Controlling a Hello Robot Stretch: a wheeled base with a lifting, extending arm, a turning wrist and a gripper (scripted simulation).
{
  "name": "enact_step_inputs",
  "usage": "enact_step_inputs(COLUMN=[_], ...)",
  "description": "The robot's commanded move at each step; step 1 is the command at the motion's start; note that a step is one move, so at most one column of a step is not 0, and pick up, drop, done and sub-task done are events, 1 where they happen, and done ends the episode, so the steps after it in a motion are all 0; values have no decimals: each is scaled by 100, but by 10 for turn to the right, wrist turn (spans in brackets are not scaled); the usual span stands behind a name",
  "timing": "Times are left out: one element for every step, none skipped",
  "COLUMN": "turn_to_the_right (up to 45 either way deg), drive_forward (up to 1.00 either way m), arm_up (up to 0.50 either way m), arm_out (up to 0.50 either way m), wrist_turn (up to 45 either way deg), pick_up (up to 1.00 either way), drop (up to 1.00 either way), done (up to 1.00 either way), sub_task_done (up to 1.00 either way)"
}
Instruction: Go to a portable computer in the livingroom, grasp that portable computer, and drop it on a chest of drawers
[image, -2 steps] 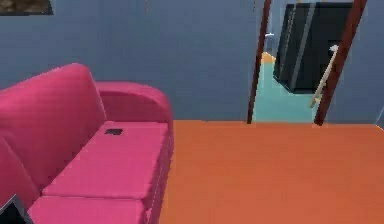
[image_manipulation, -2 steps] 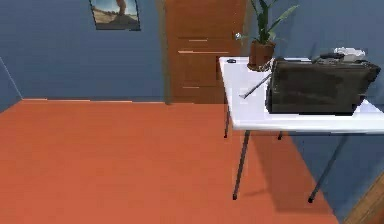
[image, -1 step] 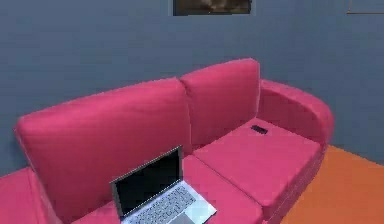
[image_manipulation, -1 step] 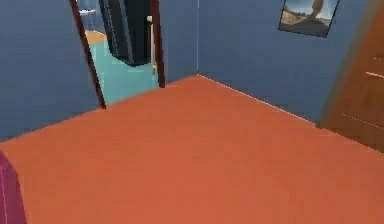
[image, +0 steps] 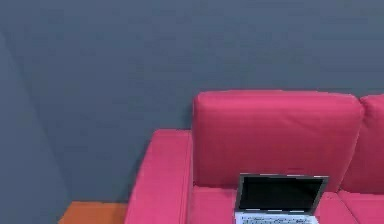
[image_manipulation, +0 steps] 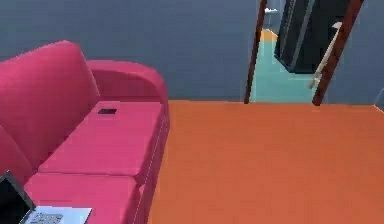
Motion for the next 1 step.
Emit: enact_step_inputs(turn_to_the_right=[-450], drive_forward=[0], arm_up=[0], arm_out=[0], wrist_turn=[0], pick_up=[0], drop=[0], done=[0], sub_task_done=[0])
